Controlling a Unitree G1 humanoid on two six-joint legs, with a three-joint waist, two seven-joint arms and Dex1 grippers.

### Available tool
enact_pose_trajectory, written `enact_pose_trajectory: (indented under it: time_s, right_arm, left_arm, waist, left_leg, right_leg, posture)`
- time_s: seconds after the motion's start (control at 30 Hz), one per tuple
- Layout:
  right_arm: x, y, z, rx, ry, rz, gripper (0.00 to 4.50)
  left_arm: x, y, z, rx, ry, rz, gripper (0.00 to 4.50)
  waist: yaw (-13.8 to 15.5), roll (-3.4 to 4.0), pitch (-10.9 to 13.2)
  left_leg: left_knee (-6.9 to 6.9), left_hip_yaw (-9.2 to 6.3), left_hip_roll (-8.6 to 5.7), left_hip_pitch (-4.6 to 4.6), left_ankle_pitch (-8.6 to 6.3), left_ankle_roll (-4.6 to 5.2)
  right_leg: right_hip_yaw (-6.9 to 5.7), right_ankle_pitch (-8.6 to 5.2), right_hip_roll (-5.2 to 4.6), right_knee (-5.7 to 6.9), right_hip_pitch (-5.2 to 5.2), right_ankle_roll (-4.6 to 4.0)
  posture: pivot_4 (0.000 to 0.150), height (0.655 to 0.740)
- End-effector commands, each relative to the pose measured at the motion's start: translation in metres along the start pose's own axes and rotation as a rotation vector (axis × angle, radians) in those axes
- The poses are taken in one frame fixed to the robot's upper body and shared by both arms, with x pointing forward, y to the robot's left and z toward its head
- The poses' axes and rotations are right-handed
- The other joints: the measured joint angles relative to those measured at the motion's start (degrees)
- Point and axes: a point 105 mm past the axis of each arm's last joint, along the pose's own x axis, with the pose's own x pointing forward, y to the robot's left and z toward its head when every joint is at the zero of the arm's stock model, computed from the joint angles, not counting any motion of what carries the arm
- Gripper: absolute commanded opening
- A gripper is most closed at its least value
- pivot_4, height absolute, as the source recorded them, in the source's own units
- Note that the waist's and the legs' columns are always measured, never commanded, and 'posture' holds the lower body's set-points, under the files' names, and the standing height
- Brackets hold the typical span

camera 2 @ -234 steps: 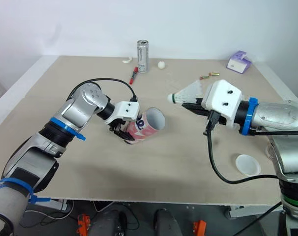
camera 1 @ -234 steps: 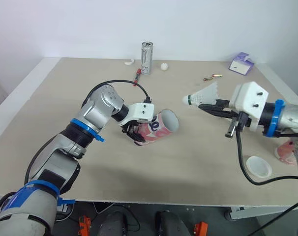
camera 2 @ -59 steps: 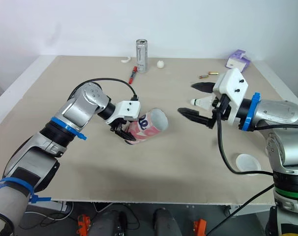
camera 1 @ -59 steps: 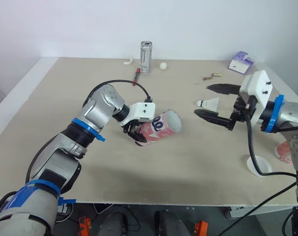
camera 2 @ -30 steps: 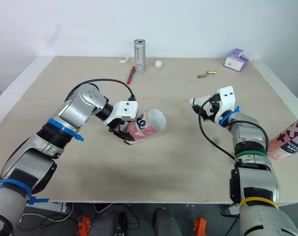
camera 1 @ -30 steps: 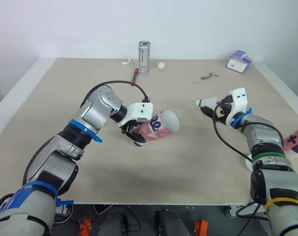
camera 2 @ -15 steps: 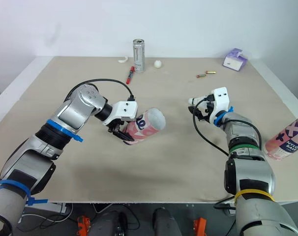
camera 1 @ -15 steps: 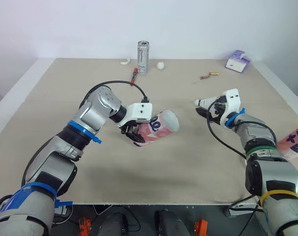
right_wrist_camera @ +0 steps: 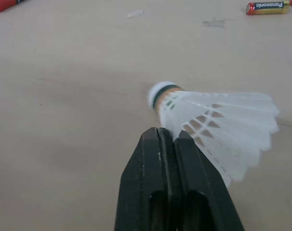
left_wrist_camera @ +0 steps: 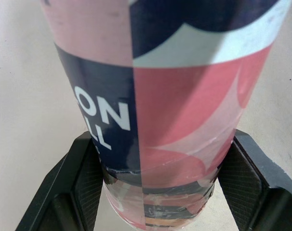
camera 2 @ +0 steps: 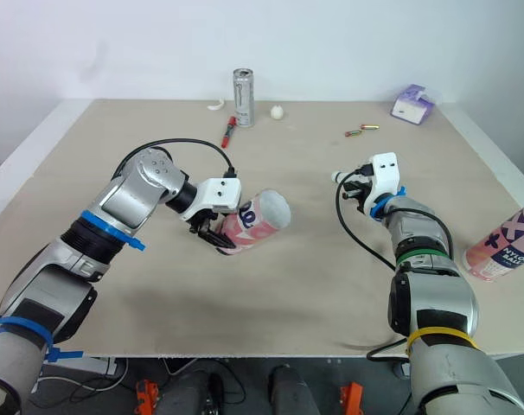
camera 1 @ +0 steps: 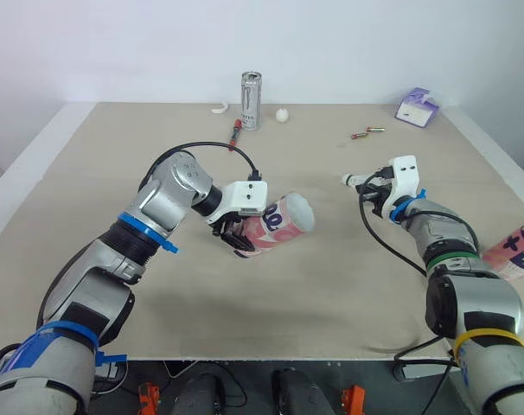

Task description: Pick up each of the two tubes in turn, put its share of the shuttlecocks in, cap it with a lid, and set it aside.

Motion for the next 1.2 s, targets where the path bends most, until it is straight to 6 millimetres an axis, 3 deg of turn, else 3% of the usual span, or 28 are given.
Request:
enact_pose_trajectory:
  time_s: [0.03, 0.23, 0.3, 0.47, 0.7, 0.8, 1.2]
  right_arm:
    - [-0.001, -0.002, 0.027, -0.057, -0.088, -0.001, 0.07]
    - [-0.016, 0.011, 0.066, -0.354, -0.235, 0.101, 0.07]
    - [-0.034, 0.024, 0.078, -0.492, -0.294, 0.166, 0.07]
    - [-0.103, 0.074, 0.104, -0.886, -0.328, 0.359, 0.07]
    - [-0.148, 0.119, 0.104, -1.111, -0.267, 0.536, 0.07]
    - [-0.155, 0.135, 0.098, -1.152, -0.246, 0.608, 0.07]
    - [-0.157, 0.151, 0.082, -1.198, -0.205, 0.731, 0.07]
  left_arm:
    - [0.0, -0.002, -0.001, -0.003, -0.007, -0.003, 3.21]
    - [0.0, -0.003, -0.001, -0.006, -0.015, -0.005, 3.21]
    - [0.0, -0.003, -0.001, -0.007, -0.019, -0.005, 3.21]
    - [0.001, -0.003, -0.002, -0.009, -0.02, -0.01, 3.21]
    - [0.002, -0.003, -0.001, -0.006, -0.022, -0.014, 3.21]
    - [0.002, -0.003, -0.001, -0.005, -0.022, -0.013, 3.21]
    - [0.002, -0.003, -0.002, -0.008, -0.021, -0.007, 3.21]
  waist:
    - [0.0, 0.0, 0.0]
    - [-0.1, 0.02, 0.0]
    - [0.0, 0.01, 0.0]
    - [0.6, 0.09, 0.0]
    - [0.8, 0.07, 0.0]
    - [0.8, 0.08, 0.0]
    - [0.8, 0.04, 0.0]
  left_leg:
    - [0.0, 0.0, 0.0, 0.0, 0.0, 0.0]
    - [-0.01, 0.0, 0.0, 0.0, 0.0, 0.0]
    - [-0.03, -0.01, 0.0, 0.0, 0.0, 0.0]
    - [-0.1, -0.14, -0.06, -0.06, -0.07, 0.01]
    - [-0.03, -0.15, 0.01, 0.06, -0.06, 0.01]
    - [0.04, -0.07, 0.01, 0.05, -0.06, 0.02]
    - [0.05, -0.07, 0.01, 0.02, -0.06, 0.02]
  right_leg:
    - [0.0, 0.0, 0.0, 0.0, 0.0, 0.0]
    - [0.0, 0.0, 0.0, 0.0, 0.0, 0.0]
    - [0.01, -0.02, 0.0, 0.0, -0.01, 0.03]
    - [-0.03, -0.23, -0.01, 0.03, -0.04, 0.1]
    - [-0.08, -0.39, 0.05, 0.05, 0.03, 0.3]
    - [-0.02, -0.44, 0.03, 0.05, 0.02, 0.15]
    - [-0.03, -0.49, 0.02, 0.04, 0.01, 0.11]
  posture:
    - [0.15, 0.74]
    - [0.15, 0.74]
    - [0.15, 0.74]
    - [0.15, 0.74]
    - [0.15, 0.74]
    - [0.15, 0.74]
    - [0.15, 0.74]
